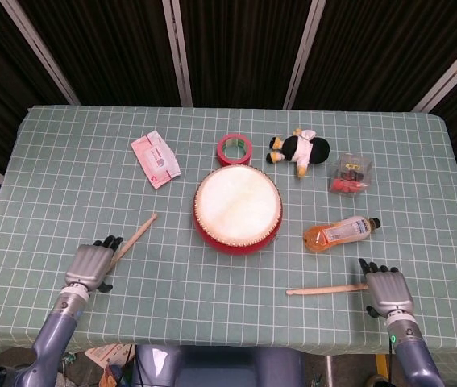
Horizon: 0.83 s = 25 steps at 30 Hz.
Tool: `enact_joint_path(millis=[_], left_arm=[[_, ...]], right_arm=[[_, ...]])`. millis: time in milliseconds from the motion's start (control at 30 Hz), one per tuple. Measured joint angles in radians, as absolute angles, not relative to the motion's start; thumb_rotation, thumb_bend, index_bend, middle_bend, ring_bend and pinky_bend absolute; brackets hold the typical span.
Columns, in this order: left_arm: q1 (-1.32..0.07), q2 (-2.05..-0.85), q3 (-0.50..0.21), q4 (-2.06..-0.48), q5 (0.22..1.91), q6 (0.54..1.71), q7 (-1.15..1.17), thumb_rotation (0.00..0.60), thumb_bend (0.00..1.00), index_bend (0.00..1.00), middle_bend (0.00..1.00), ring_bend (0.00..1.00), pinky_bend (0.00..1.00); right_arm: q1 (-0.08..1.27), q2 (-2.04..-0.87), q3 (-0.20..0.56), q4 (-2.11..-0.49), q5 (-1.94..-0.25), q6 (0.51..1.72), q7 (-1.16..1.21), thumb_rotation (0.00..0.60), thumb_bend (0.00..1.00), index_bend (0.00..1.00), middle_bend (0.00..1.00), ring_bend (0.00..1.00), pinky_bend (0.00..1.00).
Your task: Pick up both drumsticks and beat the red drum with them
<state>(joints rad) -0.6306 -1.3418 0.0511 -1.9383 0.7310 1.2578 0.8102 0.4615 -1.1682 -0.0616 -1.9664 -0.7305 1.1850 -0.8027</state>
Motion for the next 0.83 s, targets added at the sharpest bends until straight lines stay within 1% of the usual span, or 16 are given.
enact_joint_path(millis=[167, 267, 400, 433, 500, 600, 700, 833], left_arm=[[-0.586, -1.259, 0.076, -1.988, 0.819, 1.275, 0.720, 0.600, 0.09, 0.08, 0.09, 0.17, 0.37], [-0.548, -1.220, 0.096, -2.004, 0.919, 1.297, 0.642, 0.600, 0.09, 0.07, 0.07, 0.14, 0.33], [-0.478, -1.168, 0.131, -1.996, 1.112, 1.360, 0.510, 0.600, 0.09, 0.05, 0.04, 0.11, 0.26], [-0.460, -1.158, 0.140, -1.989, 1.158, 1.380, 0.478, 0.600, 0.09, 0.04, 0.03, 0.09, 0.23], [-0.414, -1.134, 0.163, -1.961, 1.266, 1.434, 0.399, 0.600, 0.08, 0.01, 0.01, 0.05, 0.15], [-0.335, -1.104, 0.198, -1.894, 1.402, 1.524, 0.285, 0.600, 0.08, 0.00, 0.00, 0.00, 0.09], [-0.258, -1.083, 0.230, -1.812, 1.486, 1.601, 0.217, 0.600, 0.07, 0.00, 0.00, 0.00, 0.05], [-0.194, -1.071, 0.247, -1.730, 1.542, 1.657, 0.177, 0.600, 0.07, 0.00, 0.00, 0.00, 0.05]], right_arm=[[0.442, -1.145, -0.067, -1.980, -0.823, 1.212, -0.751, 0.600, 0.29, 0.00, 0.13, 0.14, 0.17], [0.419, -1.130, -0.073, -1.981, -0.916, 1.243, -0.704, 0.600, 0.29, 0.00, 0.10, 0.11, 0.16], [0.375, -1.113, -0.084, -1.965, -1.079, 1.308, -0.607, 0.600, 0.28, 0.00, 0.06, 0.07, 0.13], [0.362, -1.110, -0.087, -1.957, -1.122, 1.327, -0.577, 0.600, 0.28, 0.00, 0.04, 0.05, 0.12], [0.329, -1.104, -0.096, -1.931, -1.223, 1.379, -0.499, 0.600, 0.27, 0.00, 0.01, 0.02, 0.09], [0.273, -1.096, -0.111, -1.873, -1.357, 1.465, -0.376, 0.600, 0.27, 0.00, 0.00, 0.00, 0.05], [0.219, -1.093, -0.126, -1.789, -1.446, 1.551, -0.292, 0.600, 0.26, 0.00, 0.00, 0.00, 0.02], [0.164, -1.101, -0.136, -1.685, -1.511, 1.616, -0.239, 0.600, 0.26, 0.00, 0.00, 0.00, 0.02]])
